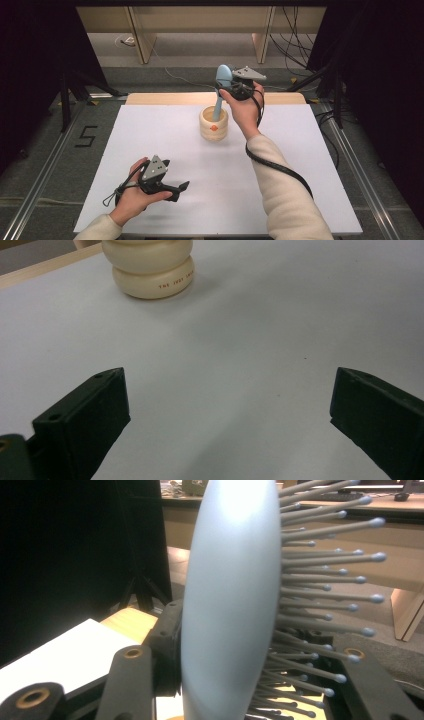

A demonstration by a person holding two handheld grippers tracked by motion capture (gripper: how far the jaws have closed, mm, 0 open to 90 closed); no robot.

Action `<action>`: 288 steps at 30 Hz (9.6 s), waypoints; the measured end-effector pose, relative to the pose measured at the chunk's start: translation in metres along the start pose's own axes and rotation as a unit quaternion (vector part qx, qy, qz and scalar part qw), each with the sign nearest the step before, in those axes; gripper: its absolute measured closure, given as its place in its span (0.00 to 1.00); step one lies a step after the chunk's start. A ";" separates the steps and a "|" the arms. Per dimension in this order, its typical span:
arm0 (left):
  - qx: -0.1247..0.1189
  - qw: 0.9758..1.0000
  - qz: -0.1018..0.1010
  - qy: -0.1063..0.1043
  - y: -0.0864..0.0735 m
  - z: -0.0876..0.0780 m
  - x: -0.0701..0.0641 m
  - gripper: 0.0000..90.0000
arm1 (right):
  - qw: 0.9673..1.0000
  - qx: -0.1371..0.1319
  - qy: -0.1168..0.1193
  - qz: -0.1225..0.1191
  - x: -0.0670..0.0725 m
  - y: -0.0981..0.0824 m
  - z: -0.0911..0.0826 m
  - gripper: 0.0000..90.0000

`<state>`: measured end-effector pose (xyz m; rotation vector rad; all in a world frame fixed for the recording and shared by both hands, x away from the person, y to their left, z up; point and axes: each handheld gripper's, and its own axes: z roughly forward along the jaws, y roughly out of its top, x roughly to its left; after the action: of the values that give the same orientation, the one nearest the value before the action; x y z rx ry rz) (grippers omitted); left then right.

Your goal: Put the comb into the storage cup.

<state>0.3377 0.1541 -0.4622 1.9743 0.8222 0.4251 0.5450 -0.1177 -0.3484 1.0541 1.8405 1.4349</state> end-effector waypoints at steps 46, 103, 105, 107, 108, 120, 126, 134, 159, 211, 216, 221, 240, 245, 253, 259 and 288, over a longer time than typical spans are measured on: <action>0.002 1.000 0.002 -0.002 0.000 0.001 -0.001 0.02 | 1.000 0.019 0.004 -0.007 0.005 -0.012 0.015 0.56; 0.001 1.000 0.001 -0.006 0.000 0.002 -0.002 0.03 | 0.999 0.052 0.005 0.002 0.007 -0.036 0.033 0.56; 0.001 1.000 0.001 -0.006 0.000 0.002 -0.002 0.03 | 0.999 0.054 0.006 0.002 0.007 -0.036 0.034 0.56; 0.000 1.000 -0.001 -0.007 0.000 0.001 -0.001 0.03 | 0.998 0.057 0.006 0.004 0.007 -0.038 0.034 0.56; 0.000 1.000 -0.001 -0.006 0.000 0.001 -0.001 0.03 | 0.998 0.058 0.007 0.003 0.007 -0.038 0.035 0.56; 0.000 1.000 0.000 -0.007 0.000 0.002 -0.001 0.03 | 0.998 0.056 -0.001 0.012 0.003 -0.039 0.035 0.54; 0.001 1.000 -0.001 -0.007 0.000 0.002 -0.001 0.03 | 0.998 0.055 -0.008 0.018 -0.002 -0.040 0.034 0.52; 0.000 1.000 -0.001 -0.007 0.000 0.002 -0.001 0.03 | 0.998 0.052 -0.015 0.032 -0.008 -0.042 0.031 0.50; 0.002 1.000 0.000 -0.007 0.000 0.003 -0.002 0.03 | 0.997 0.034 -0.014 0.063 -0.024 -0.051 0.023 0.42; 0.007 1.000 0.000 -0.009 -0.001 0.005 -0.003 0.04 | 0.995 0.041 0.008 0.090 -0.036 -0.063 0.003 0.11; 0.007 1.000 0.000 -0.008 -0.001 0.005 -0.002 0.04 | 0.996 0.047 0.012 0.075 -0.035 -0.064 -0.002 0.09; 0.006 1.000 0.000 -0.007 -0.002 0.005 -0.002 0.04 | 0.996 0.048 0.011 0.069 -0.037 -0.067 -0.008 0.09; 0.010 1.000 0.000 -0.005 -0.002 0.006 -0.002 0.04 | 0.997 0.056 0.015 0.047 -0.038 -0.075 -0.029 0.08; 0.011 1.000 0.001 -0.005 -0.002 0.007 -0.002 0.04 | 0.997 0.056 0.016 0.042 -0.038 -0.076 -0.034 0.08; 0.012 1.000 0.002 -0.003 -0.002 0.007 -0.002 0.04 | 0.998 0.058 0.019 0.032 -0.039 -0.079 -0.045 0.07; 0.013 1.000 0.002 -0.004 -0.002 0.007 -0.002 0.04 | 0.998 0.059 0.018 0.029 -0.042 -0.084 -0.055 0.07; 0.016 1.000 0.001 -0.003 -0.003 0.009 -0.002 0.04 | 0.998 0.049 0.030 0.018 -0.040 -0.100 -0.097 0.06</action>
<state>0.3400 0.1480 -0.4693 2.0051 0.8281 0.4100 0.4636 -0.2126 -0.4206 1.1086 1.9600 1.4236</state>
